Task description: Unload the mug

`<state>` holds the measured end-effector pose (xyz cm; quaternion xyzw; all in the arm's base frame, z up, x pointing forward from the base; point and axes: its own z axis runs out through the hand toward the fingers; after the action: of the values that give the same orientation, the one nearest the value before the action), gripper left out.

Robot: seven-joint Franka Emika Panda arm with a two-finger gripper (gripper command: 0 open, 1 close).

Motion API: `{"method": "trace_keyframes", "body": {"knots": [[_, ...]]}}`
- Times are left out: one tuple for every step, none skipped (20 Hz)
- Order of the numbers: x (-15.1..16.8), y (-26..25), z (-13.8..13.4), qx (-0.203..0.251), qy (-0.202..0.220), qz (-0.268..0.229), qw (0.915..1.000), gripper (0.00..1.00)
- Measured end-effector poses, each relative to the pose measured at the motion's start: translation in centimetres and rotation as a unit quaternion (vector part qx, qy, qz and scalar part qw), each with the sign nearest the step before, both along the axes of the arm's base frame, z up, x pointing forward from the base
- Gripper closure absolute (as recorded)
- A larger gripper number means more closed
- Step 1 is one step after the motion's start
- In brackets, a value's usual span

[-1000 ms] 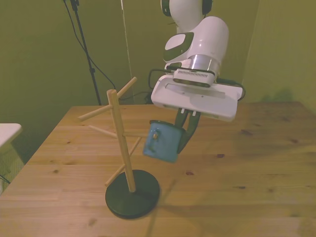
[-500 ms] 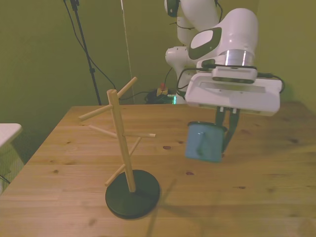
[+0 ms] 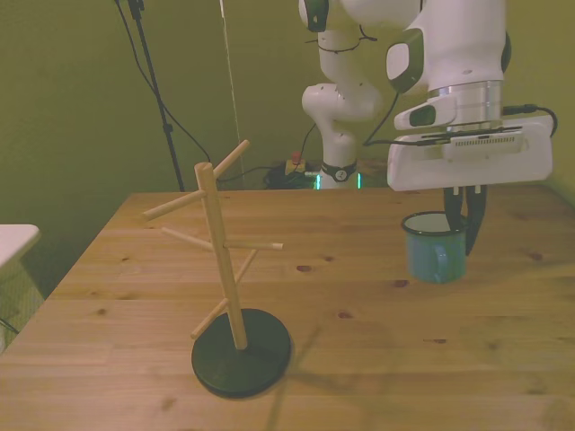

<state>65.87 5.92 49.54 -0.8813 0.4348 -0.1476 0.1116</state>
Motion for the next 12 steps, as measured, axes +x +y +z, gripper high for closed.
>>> {"method": "trace_keyframes", "body": {"knots": [[-0.4,-0.5,-0.3,0.009,0.023,0.012,0.9996,1.00],[-0.7,-0.9,-0.6,0.013,0.039,0.022,0.9989,1.00],[-1.0,-1.1,-1.0,0.010,0.049,0.029,0.9983,1.00],[-1.4,-1.2,-1.6,0.003,0.056,0.033,0.9979,1.00],[-1.8,-1.1,-2.3,-0.003,0.063,0.035,0.9974,1.00],[-2.1,-0.9,-2.9,-0.007,0.069,0.035,0.9970,1.00],[-2.3,-0.8,-3.6,-0.011,0.074,0.035,0.9966,1.00],[-2.4,-0.8,-4.1,-0.014,0.079,0.035,0.9962,1.00],[-2.6,-0.9,-4.5,-0.017,0.083,0.034,0.9959,1.00],[-2.6,-1.0,-4.8,-0.019,0.085,0.032,0.9957,1.00],[-2.6,-1.3,-5.0,-0.021,0.087,0.030,0.9955,1.00],[-2.7,-1.7,-5.2,-0.022,0.089,0.028,0.9954,1.00]]}}
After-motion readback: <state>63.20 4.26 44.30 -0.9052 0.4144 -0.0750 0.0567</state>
